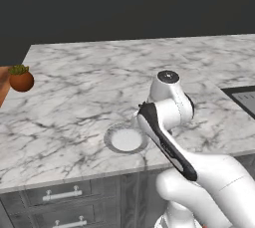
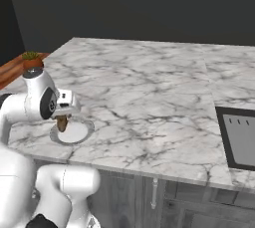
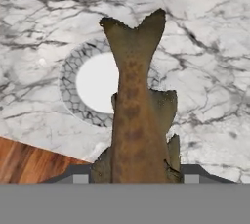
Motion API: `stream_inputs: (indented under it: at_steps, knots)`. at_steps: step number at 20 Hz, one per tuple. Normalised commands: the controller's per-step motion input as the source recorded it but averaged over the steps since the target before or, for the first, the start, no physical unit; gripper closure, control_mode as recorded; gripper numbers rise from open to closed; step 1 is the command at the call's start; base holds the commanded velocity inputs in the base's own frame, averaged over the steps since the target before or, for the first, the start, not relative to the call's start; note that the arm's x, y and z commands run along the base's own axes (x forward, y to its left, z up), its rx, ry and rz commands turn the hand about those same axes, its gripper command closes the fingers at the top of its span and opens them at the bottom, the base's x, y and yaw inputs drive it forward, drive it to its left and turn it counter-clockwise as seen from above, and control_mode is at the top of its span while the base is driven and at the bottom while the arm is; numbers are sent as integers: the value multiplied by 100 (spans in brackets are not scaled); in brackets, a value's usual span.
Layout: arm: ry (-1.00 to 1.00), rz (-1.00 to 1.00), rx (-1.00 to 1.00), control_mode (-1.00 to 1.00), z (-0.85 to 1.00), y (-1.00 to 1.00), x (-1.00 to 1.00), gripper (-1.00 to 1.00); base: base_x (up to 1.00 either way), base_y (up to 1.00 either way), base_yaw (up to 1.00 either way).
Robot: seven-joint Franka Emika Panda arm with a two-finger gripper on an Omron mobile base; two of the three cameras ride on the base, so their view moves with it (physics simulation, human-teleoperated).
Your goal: Place the fish on the counter behind the older fish on the same shelf of the fridge to maintain FIFO order. Close the fridge door when finished.
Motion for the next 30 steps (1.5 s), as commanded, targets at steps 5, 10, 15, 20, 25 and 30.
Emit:
stream_inputs:
  at_steps: [5,10,15,20,25,30]
  knots:
    - [-8,0,9,-100,60,-36,-100,100,0,0,0]
    - [-4,0,9,-100,36,-57,-86,100,0,0,0]
    - [0,0,0,-100,-1,-3,-20,100,0,0,0]
    - [0,0,0,-100,0,-2,-5,100,0,0,0]
    - [0,0,0,100,0,0,-23,100,-20,3,4]
    - [0,0,0,100,0,0,0,100,-46,35,55]
